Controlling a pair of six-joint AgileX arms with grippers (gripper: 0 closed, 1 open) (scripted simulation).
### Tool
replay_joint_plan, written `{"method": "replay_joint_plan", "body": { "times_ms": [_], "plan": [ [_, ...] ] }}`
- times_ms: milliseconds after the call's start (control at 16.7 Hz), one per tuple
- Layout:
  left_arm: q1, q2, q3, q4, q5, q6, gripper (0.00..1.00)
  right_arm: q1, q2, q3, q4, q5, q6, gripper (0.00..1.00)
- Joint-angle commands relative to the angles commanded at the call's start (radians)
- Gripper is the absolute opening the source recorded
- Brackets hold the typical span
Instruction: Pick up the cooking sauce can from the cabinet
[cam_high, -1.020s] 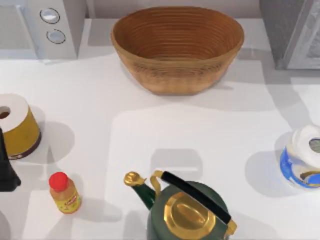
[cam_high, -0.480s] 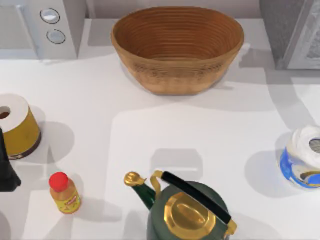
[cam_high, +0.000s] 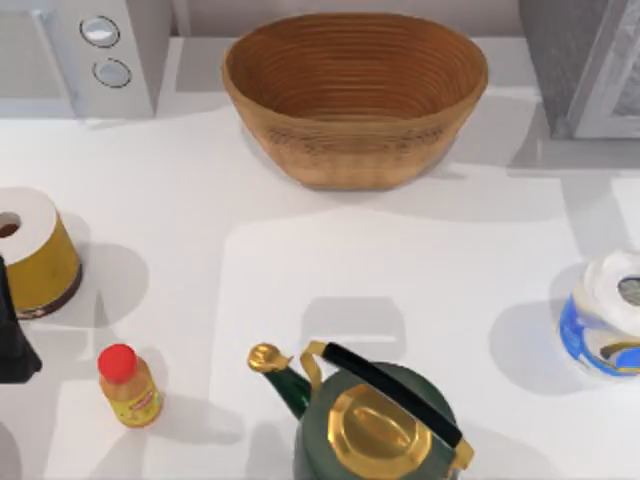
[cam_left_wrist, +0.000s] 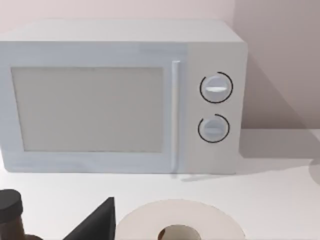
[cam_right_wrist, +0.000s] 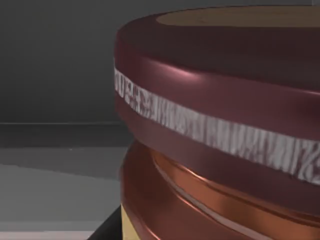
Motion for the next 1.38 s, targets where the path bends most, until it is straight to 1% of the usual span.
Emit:
{"method": "replay_joint_plan", "body": {
  "times_ms": [540, 780, 960, 1080, 1380],
  "plan": [
    [0.000, 0.000, 0.000, 0.000, 0.000, 0.000, 1.00, -0.118, -0.618, -1.033, 0.300, -0.137, -0.009, 0.00],
    [0.000, 0.000, 0.000, 0.000, 0.000, 0.000, 1.00, -0.168, -0.875, -1.406, 0.427, -0.190, -0.012, 0.00],
    [0.000, 0.000, 0.000, 0.000, 0.000, 0.000, 1.00, -0.196, -1.021, -1.581, 0.500, -0.220, -0.013, 0.00],
    [0.000, 0.000, 0.000, 0.000, 0.000, 0.000, 1.00, -0.208, -1.081, -1.644, 0.530, -0.232, -0.014, 0.00],
    [0.000, 0.000, 0.000, 0.000, 0.000, 0.000, 1.00, -0.212, -1.101, -1.664, 0.540, -0.236, -0.014, 0.00]
  ]
}}
